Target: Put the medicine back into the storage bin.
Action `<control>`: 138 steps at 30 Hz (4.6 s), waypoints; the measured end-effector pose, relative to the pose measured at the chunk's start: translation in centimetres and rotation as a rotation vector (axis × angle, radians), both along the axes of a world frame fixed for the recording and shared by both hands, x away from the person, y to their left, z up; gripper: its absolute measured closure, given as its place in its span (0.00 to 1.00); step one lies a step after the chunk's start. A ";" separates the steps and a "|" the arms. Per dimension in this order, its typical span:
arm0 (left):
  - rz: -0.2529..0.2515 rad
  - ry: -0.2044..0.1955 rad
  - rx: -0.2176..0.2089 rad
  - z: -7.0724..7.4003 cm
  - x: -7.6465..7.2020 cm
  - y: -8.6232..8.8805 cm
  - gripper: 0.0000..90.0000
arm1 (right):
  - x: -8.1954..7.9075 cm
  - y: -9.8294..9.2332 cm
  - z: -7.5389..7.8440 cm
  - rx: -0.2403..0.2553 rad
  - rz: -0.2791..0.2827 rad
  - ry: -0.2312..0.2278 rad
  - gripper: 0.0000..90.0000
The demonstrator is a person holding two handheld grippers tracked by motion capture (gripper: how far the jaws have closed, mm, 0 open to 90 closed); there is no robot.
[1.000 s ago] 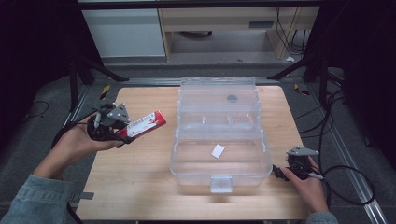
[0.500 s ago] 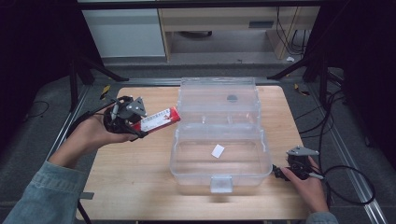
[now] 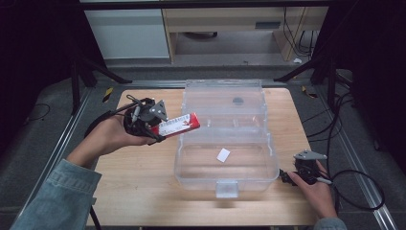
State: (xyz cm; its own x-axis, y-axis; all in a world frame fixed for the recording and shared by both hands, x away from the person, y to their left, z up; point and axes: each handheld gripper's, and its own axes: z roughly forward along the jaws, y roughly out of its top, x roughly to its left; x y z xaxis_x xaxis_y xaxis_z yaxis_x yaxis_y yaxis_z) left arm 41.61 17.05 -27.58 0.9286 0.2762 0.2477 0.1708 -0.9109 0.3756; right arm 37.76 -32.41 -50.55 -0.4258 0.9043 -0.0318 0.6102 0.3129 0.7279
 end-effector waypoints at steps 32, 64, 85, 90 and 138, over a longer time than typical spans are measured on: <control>-0.163 0.047 0.039 -1.9 0.1 -10.3 0.57 | 0.0 0.0 0.0 0.000 0.000 0.000 0.08; -0.308 0.105 0.035 -7.1 -0.3 -20.4 0.57 | 0.0 0.0 0.0 0.000 0.000 0.000 0.08; -0.307 0.163 0.030 -10.1 0.2 -22.0 0.57 | 0.0 0.0 0.0 0.000 -0.001 0.000 0.08; -0.305 0.191 0.022 -11.1 0.5 -22.1 0.57 | 0.0 0.0 0.0 0.000 0.000 0.000 0.08; -0.298 0.230 0.005 -14.9 0.9 -22.7 0.56 | 0.0 0.0 0.0 0.001 0.001 0.001 0.08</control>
State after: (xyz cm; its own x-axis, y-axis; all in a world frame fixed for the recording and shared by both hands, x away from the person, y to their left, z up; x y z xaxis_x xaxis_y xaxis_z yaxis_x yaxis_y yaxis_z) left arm 42.54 -5.60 -42.52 0.9996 -0.0148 0.0243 -0.0224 -0.9352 0.3534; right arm 37.78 -32.39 -50.56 -0.4264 0.9040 -0.0299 0.6110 0.3123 0.7275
